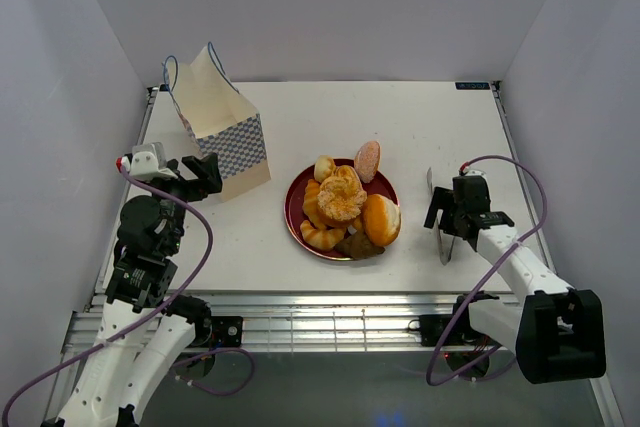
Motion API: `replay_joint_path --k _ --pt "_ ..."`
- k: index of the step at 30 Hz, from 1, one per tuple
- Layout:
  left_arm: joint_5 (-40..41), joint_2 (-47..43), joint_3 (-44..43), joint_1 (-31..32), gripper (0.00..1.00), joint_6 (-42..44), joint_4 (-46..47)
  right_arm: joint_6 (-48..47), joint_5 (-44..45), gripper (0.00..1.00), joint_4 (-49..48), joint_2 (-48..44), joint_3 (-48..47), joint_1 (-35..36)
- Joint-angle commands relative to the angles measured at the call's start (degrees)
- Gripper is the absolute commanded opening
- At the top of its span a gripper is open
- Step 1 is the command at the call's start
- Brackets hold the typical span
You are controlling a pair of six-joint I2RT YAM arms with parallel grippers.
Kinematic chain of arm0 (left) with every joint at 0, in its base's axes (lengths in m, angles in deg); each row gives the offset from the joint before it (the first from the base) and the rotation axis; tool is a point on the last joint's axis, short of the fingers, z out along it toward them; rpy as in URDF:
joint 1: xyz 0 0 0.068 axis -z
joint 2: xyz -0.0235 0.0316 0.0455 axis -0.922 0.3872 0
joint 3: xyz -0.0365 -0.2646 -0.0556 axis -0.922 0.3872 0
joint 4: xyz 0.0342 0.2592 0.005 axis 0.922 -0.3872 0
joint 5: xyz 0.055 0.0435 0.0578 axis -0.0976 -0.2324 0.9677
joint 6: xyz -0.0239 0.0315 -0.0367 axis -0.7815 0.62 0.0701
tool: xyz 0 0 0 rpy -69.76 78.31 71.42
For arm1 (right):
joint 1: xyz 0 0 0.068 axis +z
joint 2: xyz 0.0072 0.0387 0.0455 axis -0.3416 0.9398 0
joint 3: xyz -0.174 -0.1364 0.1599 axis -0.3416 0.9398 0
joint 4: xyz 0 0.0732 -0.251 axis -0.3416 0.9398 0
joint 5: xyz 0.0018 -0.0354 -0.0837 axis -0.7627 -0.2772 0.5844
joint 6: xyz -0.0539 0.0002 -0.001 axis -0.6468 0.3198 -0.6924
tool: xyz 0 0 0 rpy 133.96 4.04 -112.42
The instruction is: Place the fake bread into the paper bag
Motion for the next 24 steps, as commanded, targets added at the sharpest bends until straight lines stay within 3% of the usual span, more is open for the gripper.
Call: replay_joint_path --k 1,8,14,20,24 --pt "-0.98 -0.49 -0.55 0.45 0.98 0.31 -0.59 -0.84 0.91 0.9 -0.68 1.54 -1.2 -0.17" --pt "-0.89 -0.4 -0.46 0.54 0.98 0.4 -0.59 1.0 1.7 0.9 -8.32 4.79 1.26 -0.17" --pt "-0.45 0.12 -0.38 0.81 0.98 0.49 -0.68 0.3 2.76 0.9 -8.77 9.71 -3.13 -0.17" --pt "-0.19 0.3 -0.29 1.07 0.98 0.75 -0.67 0.48 2.23 1.0 -11.31 12.18 -2.26 -0.17" --pt "-0.63 0.74 -0.2 1.25 0.98 0.75 -0.68 0.65 1.18 0.93 -11.93 12.18 -1.73 -0.17"
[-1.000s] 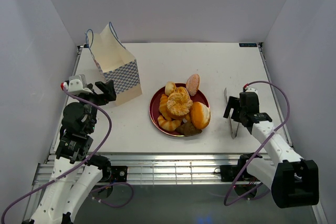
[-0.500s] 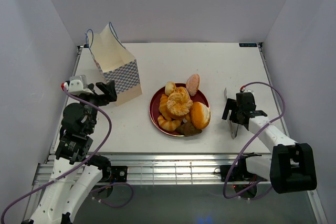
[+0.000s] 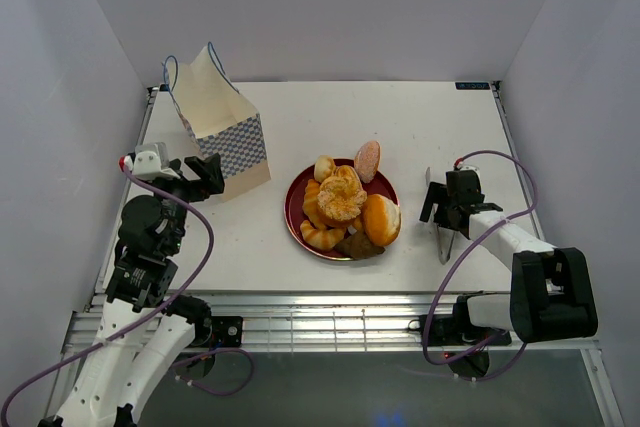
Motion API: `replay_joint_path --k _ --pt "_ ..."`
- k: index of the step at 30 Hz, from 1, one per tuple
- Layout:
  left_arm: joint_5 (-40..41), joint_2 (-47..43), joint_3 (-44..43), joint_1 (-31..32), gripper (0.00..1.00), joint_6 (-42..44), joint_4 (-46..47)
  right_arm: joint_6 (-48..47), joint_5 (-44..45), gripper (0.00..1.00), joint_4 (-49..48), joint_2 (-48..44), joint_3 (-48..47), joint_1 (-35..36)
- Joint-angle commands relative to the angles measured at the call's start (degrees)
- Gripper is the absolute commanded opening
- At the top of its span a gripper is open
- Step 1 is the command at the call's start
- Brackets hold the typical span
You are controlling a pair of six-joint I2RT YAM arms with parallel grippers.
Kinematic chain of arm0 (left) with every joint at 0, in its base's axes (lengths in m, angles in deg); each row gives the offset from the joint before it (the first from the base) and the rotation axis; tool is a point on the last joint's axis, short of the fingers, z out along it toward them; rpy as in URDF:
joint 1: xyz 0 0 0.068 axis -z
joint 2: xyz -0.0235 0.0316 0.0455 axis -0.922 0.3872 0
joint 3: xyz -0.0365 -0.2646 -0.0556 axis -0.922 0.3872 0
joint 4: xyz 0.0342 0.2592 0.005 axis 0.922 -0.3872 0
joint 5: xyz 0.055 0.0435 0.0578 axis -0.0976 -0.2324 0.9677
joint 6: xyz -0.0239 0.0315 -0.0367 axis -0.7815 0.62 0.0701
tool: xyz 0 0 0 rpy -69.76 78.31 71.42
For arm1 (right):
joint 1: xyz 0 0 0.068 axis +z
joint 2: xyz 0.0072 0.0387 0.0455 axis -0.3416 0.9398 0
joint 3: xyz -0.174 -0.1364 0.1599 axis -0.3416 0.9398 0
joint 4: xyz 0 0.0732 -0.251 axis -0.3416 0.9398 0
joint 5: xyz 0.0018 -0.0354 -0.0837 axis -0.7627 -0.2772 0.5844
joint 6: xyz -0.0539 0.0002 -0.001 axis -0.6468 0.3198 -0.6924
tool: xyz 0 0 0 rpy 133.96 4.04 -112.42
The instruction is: Place the fake bread into the paper bag
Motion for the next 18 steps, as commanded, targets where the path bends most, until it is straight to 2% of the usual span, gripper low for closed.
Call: replay_joint_path --k 1,9,18 --pt "-0.34 0.7 -0.29 0.33 0.98 0.47 -0.65 0.28 -0.11 0.92 -2.8 0.09 -0.57 -0.17" --pt "-0.69 0.7 -0.2 0.77 0.98 0.55 -0.65 0.19 -1.26 0.76 -2.01 -0.17 -0.66 -0.17" --pt "-0.69 0.79 -0.2 1.21 0.98 0.47 -0.74 -0.77 -1.87 0.68 -0.86 -0.96 -1.8 -0.17"
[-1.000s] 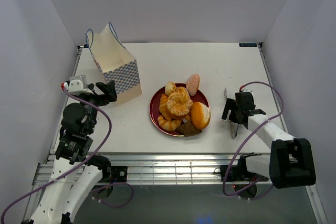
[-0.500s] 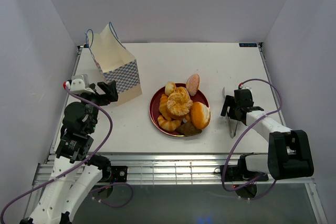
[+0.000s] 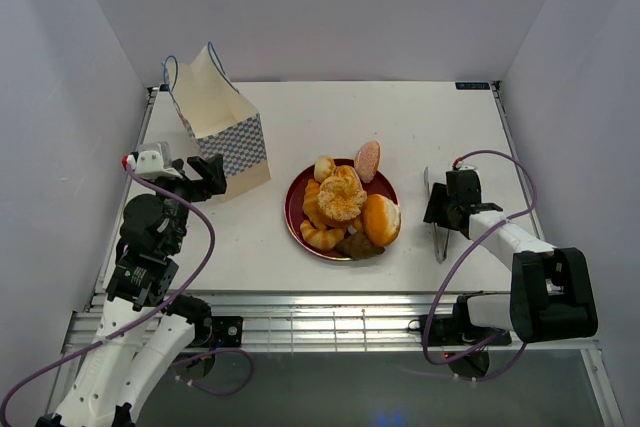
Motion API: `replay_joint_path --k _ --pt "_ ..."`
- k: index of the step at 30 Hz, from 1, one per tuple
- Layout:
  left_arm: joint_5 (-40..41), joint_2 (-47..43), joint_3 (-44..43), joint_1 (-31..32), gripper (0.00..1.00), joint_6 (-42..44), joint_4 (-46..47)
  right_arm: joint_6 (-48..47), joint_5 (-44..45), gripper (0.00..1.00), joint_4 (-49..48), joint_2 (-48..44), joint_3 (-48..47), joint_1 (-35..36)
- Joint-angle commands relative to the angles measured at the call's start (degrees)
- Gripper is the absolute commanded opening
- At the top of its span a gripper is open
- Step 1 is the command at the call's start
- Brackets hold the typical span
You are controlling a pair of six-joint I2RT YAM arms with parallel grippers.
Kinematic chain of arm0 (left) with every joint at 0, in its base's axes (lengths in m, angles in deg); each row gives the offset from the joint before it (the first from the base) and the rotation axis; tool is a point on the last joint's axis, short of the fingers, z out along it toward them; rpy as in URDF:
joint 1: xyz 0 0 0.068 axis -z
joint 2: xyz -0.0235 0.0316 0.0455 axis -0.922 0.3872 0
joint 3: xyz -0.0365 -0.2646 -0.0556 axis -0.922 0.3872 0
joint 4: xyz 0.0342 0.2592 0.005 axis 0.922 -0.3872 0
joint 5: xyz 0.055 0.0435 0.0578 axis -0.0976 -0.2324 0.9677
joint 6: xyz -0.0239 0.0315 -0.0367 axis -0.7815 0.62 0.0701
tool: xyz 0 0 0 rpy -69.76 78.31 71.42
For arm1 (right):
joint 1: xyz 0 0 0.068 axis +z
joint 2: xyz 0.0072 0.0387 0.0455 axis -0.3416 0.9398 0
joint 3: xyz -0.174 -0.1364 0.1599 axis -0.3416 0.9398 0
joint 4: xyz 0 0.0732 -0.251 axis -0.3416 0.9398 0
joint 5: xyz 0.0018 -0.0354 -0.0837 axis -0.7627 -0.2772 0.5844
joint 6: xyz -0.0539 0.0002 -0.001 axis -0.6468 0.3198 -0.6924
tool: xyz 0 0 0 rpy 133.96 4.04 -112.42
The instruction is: Place the fake bread into the paper bag
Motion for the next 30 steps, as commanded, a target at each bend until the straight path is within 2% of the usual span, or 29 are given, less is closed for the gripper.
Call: replay_joint_path --k 1,14,25,30 --pt "-0.63 0.2 -0.11 0.36 0.98 0.49 -0.74 -0.64 -0.43 0.67 -0.05 -1.25 -1.98 -0.17" --pt "0.16 0.28 0.06 0.71 0.98 0.4 -0.57 -3.63 -6.05 0.66 5.39 -11.17 -5.06 0.1" --pt "0.86 -0.33 0.15 1.23 0.98 0.22 -0.65 -5.47 -6.84 0.68 15.58 -19.88 -8.3 0.97" --pt "1.48 -0.51 0.15 1.23 0.98 0.22 -0.65 -6.09 -10.53 0.67 19.19 -25.05 -11.55 1.33"
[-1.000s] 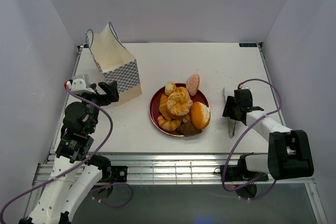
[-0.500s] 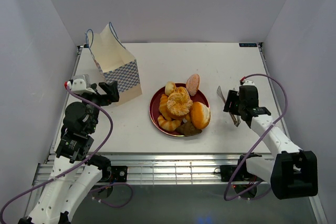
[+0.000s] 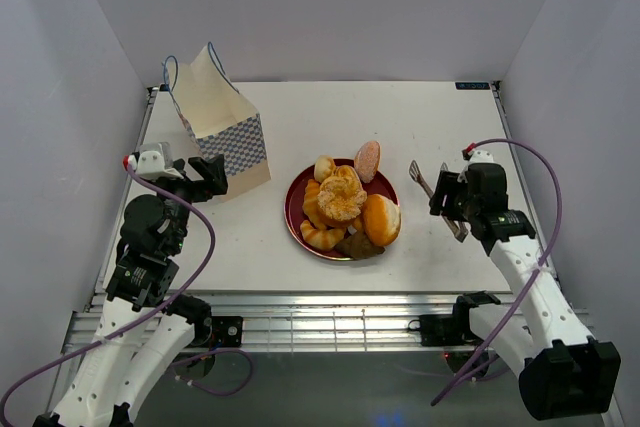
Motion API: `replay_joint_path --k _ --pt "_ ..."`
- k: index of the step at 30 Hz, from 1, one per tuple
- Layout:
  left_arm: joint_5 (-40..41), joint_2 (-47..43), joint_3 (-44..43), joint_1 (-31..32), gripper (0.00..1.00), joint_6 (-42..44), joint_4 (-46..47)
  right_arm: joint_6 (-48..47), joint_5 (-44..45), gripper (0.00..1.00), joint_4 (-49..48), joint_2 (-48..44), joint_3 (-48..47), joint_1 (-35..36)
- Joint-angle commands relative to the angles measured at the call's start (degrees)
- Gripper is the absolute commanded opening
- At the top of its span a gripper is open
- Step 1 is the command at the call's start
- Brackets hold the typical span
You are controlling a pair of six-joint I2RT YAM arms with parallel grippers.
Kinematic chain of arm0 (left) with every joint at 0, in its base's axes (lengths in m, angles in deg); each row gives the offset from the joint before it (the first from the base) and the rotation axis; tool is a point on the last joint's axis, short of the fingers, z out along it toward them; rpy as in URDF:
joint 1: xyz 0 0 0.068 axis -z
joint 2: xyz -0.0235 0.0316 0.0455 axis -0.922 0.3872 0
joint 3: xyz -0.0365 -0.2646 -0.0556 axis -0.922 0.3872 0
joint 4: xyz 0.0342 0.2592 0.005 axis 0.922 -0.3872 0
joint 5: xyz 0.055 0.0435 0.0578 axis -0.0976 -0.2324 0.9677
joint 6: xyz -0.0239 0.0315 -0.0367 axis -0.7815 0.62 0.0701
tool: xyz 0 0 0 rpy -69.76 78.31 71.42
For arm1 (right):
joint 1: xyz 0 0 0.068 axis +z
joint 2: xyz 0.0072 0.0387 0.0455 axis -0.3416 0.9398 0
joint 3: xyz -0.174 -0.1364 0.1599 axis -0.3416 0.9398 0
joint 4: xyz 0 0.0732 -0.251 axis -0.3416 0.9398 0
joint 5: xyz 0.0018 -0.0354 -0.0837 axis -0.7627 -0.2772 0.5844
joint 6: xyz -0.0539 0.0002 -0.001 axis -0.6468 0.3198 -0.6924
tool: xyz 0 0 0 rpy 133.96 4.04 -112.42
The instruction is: Place the fake bread into the paper bag
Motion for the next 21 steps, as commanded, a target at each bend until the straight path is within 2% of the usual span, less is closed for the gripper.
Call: replay_joint_path --k 1,3,13,21 --pt "0.93 -0.53 0.24 0.18 0.98 0.22 -0.74 -1.17 -3.67 0.66 2.91 -3.93 -4.5 0.58" --pt "1.11 -0.53 0.24 0.27 0.98 0.14 -0.65 -1.17 -4.46 0.66 4.14 -5.94 -5.55 0.67" --pt "1.99 -0.35 0.33 0.27 0.98 0.14 -0.57 -1.7 -24.4 0.65 6.52 -7.8 -11.0 1.9" --pt "2.34 -0.18 0.5 0.27 0.98 0.14 -0.57 -2.49 -29.78 0.65 4.85 -7.28 -11.71 3.31"
